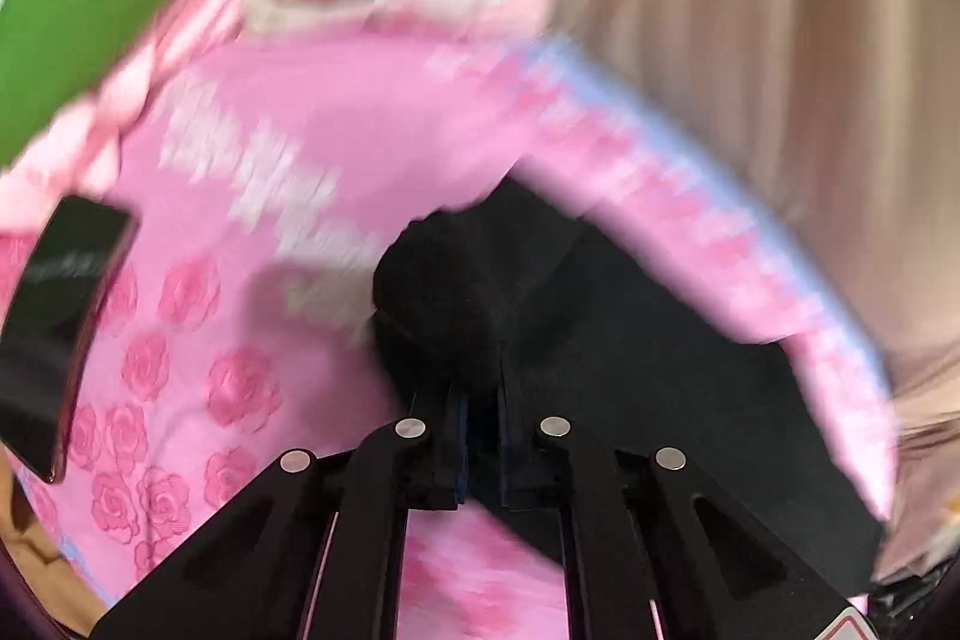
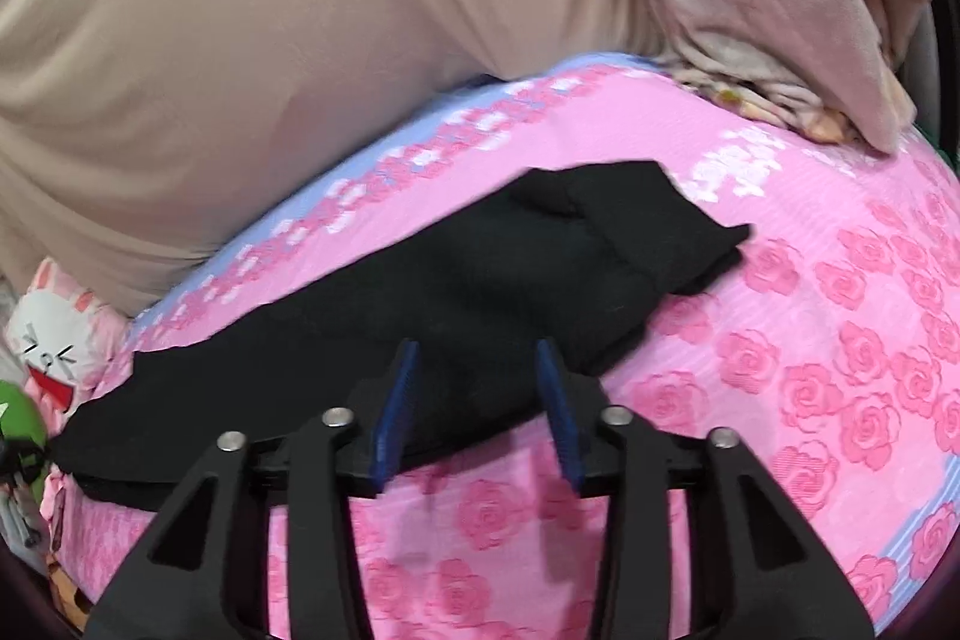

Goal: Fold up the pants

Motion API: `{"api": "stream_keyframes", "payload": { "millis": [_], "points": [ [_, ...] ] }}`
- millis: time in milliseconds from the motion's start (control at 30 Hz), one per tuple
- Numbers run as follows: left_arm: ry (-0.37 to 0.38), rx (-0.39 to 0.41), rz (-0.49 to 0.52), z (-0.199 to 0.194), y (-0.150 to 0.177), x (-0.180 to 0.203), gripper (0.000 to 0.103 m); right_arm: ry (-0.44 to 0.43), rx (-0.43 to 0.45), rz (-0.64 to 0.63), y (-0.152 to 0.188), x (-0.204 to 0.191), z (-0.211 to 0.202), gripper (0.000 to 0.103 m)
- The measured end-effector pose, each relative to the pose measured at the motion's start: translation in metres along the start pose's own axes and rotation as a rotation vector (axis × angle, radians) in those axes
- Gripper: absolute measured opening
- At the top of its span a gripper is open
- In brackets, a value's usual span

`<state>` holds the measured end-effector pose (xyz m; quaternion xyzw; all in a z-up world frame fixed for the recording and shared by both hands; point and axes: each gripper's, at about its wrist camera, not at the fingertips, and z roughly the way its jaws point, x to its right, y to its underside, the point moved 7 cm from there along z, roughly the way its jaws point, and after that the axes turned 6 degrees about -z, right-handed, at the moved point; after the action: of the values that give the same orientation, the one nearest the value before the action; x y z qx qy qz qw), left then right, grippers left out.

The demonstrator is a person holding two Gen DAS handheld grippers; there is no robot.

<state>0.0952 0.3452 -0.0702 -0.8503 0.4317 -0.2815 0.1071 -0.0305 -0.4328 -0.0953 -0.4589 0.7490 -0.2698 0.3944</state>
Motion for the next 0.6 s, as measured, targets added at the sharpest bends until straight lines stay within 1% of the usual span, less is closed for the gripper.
{"api": "stream_keyframes", "payload": {
  "millis": [33,67,100,167,200,233,267,333,367,400,433,467,500,533,567,600],
  "points": [
    [0.006,-0.008,-0.015,0.005,0.004,-0.004,0.009,0.000,-0.006,0.026,0.000,0.007,0.000,0.040],
    [0.011,0.009,-0.027,0.003,0.007,-0.006,0.013,0.014,-0.002,0.040,-0.001,0.015,-0.003,0.040],
    [0.007,0.041,-0.036,-0.005,0.010,-0.008,0.015,0.038,0.003,0.036,-0.002,0.021,-0.007,0.041],
    [-0.025,0.090,-0.045,-0.021,0.015,-0.007,0.019,0.091,0.008,0.027,-0.006,0.036,-0.013,0.049],
    [-0.059,0.122,-0.041,-0.033,0.017,-0.005,0.019,0.097,0.008,0.034,-0.008,0.042,-0.015,0.050],
    [-0.075,0.147,-0.026,-0.043,0.020,-0.002,0.019,0.100,0.008,0.050,-0.011,0.050,-0.017,0.051],
    [-0.077,0.174,-0.001,-0.056,0.025,0.008,0.019,0.099,0.008,0.065,-0.013,0.057,-0.016,0.053],
    [-0.048,0.196,0.046,-0.065,0.026,0.027,0.020,0.085,-0.002,0.093,-0.019,0.065,-0.011,0.055],
    [-0.032,0.206,0.075,-0.072,0.031,0.038,0.028,0.075,-0.021,0.100,-0.023,0.069,-0.003,0.056],
    [-0.011,0.214,0.117,-0.077,0.040,0.055,0.041,0.070,-0.044,0.101,-0.027,0.071,0.007,0.057],
    [0.004,0.219,0.150,-0.078,0.047,0.070,0.048,0.071,-0.063,0.103,-0.029,0.073,0.016,0.057],
    [0.014,0.220,0.197,-0.076,0.058,0.089,0.054,0.070,-0.080,0.102,-0.034,0.073,0.028,0.055],
    [0.009,0.219,0.233,-0.071,0.065,0.102,0.054,0.056,-0.080,0.085,-0.039,0.070,0.034,0.045],
    [0.006,0.216,0.268,-0.067,0.074,0.113,0.054,0.059,-0.064,0.052,-0.046,0.065,0.034,0.016],
    [0.002,0.205,0.302,-0.058,0.085,0.126,0.054,0.084,-0.032,0.010,-0.054,0.060,0.029,0.003],
    [-0.008,0.186,0.332,-0.048,0.097,0.138,0.054,0.108,0.008,-0.023,-0.061,0.057,0.023,0.002]
  ]
}}
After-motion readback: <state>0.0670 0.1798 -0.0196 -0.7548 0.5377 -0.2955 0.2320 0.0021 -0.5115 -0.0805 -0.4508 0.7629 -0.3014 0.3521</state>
